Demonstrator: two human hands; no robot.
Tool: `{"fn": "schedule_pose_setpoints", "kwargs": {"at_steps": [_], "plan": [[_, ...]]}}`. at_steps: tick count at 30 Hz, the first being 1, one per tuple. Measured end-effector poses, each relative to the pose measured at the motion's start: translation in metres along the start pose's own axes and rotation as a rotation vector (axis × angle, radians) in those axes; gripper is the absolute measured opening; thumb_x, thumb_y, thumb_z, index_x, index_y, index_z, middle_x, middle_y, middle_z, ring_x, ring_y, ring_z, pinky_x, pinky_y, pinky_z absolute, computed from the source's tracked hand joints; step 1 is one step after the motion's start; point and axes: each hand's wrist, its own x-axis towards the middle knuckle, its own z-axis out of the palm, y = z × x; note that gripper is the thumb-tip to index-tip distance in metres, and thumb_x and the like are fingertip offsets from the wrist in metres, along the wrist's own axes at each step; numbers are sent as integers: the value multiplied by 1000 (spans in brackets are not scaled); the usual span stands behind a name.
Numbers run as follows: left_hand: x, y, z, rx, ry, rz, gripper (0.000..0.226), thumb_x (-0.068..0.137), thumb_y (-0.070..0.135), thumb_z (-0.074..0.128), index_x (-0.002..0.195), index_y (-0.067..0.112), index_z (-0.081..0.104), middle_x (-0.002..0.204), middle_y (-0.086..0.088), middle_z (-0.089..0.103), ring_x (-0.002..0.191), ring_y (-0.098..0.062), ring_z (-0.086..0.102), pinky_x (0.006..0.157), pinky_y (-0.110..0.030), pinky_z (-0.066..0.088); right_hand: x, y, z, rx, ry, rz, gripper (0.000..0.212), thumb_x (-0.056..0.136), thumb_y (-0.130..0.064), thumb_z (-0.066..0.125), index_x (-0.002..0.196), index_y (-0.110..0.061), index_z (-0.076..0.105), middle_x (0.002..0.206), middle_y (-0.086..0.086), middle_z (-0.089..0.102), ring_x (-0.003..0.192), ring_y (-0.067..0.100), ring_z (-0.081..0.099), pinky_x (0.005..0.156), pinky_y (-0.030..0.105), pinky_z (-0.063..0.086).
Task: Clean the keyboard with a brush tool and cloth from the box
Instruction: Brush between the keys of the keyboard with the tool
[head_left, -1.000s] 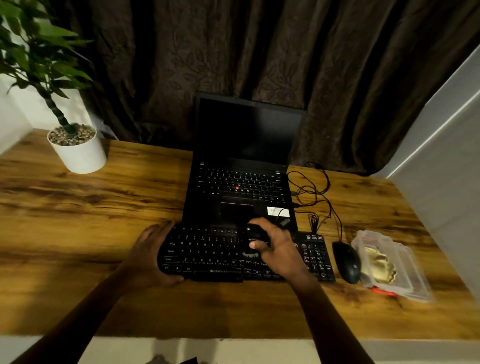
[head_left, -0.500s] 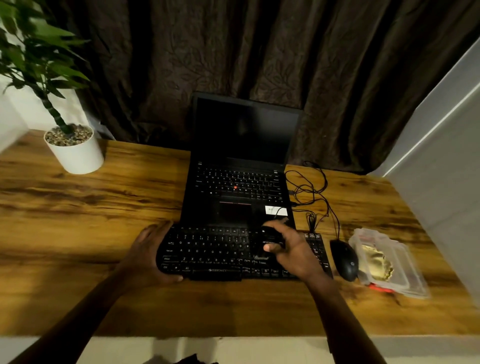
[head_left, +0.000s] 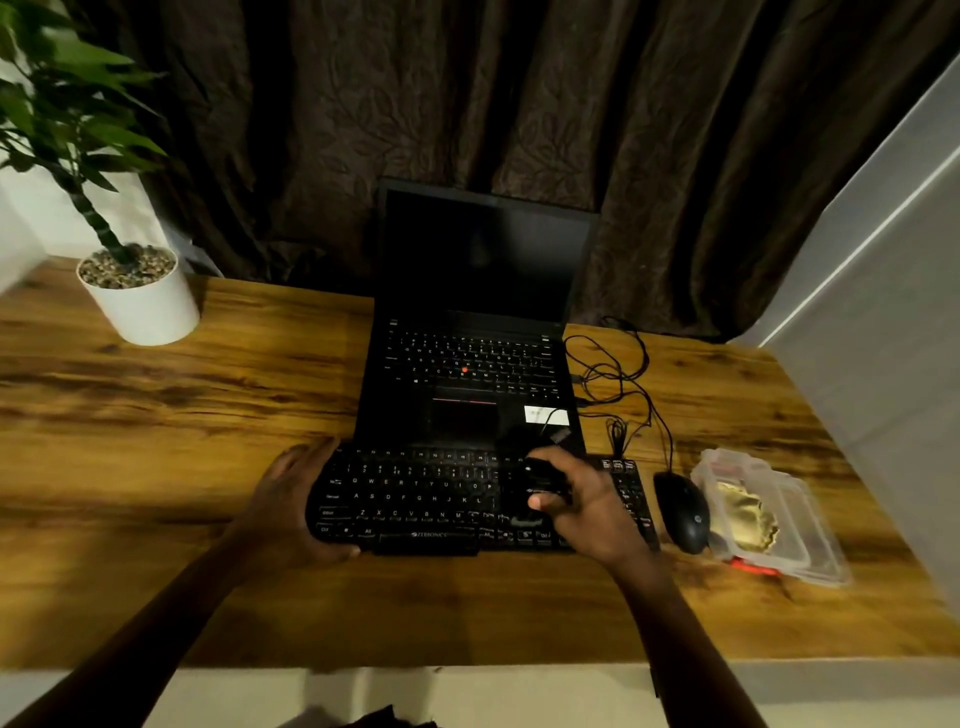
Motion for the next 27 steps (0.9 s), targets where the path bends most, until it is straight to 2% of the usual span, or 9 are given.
{"fn": "schedule_pose_setpoints", "kwargs": {"at_steps": [2, 6, 10, 14, 17, 19, 23, 27], "plan": [[0, 0, 0, -7, 1, 2, 140, 41, 71, 82, 156, 20, 21, 149, 16, 24, 144, -24, 23, 115, -39, 27, 1, -1, 5, 8, -3, -1, 51, 89, -12, 68, 123, -46, 52, 116, -5, 63, 101, 10, 65, 73, 29, 62], [-1, 0, -2, -20, -10, -5, 141, 41, 73, 83, 157, 23, 20, 152, 16, 23, 145, -22, 21, 115, -43, 29, -3, 14, -12, -17, 20, 32, 51, 89, -10, 68, 124, -44, 53, 115, -3, 63, 99, 12, 66, 71, 29, 62], [-1, 2, -2, -31, -25, -27, 142, 40, 74, 80, 157, 23, 18, 151, 18, 19, 146, -24, 18, 115, -41, 25, -4, 20, -13, -118, 27, 48, 57, 87, -20, 71, 124, -57, 48, 118, 0, 62, 104, 16, 63, 77, 41, 62], [-1, 4, -4, -29, -16, -12, 141, 40, 74, 80, 157, 22, 20, 150, 19, 22, 144, -23, 21, 114, -41, 28, 2, -2, 12, -36, 9, -8, 51, 89, -15, 69, 124, -47, 51, 110, -6, 65, 93, 10, 67, 69, 31, 63], [-1, 5, -4, -30, -11, -10, 140, 42, 72, 81, 157, 23, 19, 149, 20, 21, 145, -23, 20, 114, -40, 27, 2, -12, 23, -8, 1, -14, 51, 90, -13, 68, 126, -45, 51, 107, -11, 62, 90, 9, 66, 66, 27, 62], [-2, 6, -5, -33, -6, -2, 139, 42, 72, 81, 157, 24, 19, 149, 19, 21, 145, -24, 19, 115, -42, 26, 0, -12, 16, -5, -2, -5, 50, 90, -11, 67, 127, -41, 52, 108, -15, 60, 91, 7, 65, 65, 20, 59], [-1, 9, -5, -45, -9, -1, 139, 41, 73, 77, 157, 22, 18, 149, 17, 21, 142, -16, 15, 114, -34, 20, -6, 3, -6, -78, 31, 26, 50, 89, -12, 67, 127, -42, 51, 113, -3, 63, 87, 12, 68, 64, 29, 62], [-2, 4, -2, -30, -11, -14, 140, 42, 73, 79, 157, 20, 20, 155, 3, 33, 143, -25, 23, 115, -39, 26, -7, -1, -2, -97, 41, 19, 51, 89, -14, 68, 129, -40, 51, 110, -5, 64, 85, 10, 66, 64, 27, 61]]}}
